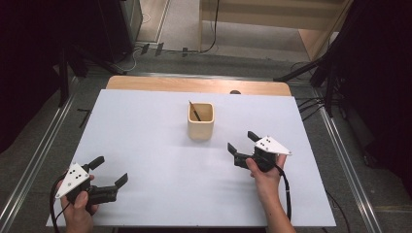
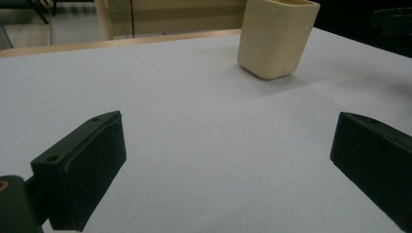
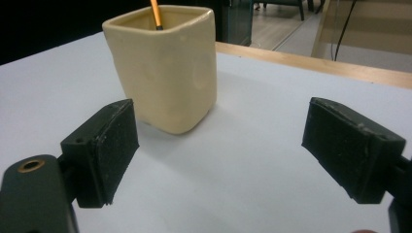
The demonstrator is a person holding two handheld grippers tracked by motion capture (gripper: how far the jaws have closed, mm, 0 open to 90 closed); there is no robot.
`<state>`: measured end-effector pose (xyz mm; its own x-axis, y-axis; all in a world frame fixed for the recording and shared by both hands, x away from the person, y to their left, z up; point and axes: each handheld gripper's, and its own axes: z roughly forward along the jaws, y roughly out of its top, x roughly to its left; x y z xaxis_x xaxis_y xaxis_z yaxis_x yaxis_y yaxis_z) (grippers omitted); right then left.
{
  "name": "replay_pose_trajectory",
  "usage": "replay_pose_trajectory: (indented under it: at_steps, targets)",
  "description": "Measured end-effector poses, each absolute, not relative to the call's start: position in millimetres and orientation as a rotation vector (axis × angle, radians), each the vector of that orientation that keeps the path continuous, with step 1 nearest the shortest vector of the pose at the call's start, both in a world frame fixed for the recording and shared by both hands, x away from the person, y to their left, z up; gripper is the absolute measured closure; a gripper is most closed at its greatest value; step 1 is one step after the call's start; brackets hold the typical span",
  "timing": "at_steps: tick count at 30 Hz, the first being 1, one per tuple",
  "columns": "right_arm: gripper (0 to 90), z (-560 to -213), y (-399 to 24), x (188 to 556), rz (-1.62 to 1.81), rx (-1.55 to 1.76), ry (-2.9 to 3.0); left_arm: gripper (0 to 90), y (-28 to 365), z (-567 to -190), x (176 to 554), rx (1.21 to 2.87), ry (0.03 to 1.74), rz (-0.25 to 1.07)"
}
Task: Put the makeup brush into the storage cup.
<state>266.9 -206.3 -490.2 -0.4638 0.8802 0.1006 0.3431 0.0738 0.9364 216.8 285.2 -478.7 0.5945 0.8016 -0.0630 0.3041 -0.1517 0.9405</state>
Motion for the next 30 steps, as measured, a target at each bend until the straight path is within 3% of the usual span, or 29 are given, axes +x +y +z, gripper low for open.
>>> replay_pose_trajectory:
  at_steps: [16, 30]
  targets:
    - [13.0, -502.3, -229.3, 250.3, 1.383, 1.249, 1.84, 0.0, 284.0, -479.2, 216.7, 1.73, 0.913, 0.561]
    - [6.9, -506.9, -252.5, 235.6, 1.387, 1.265, 1.838, 0.0, 283.5, -479.5, 216.6, 1.733, 0.912, 0.56]
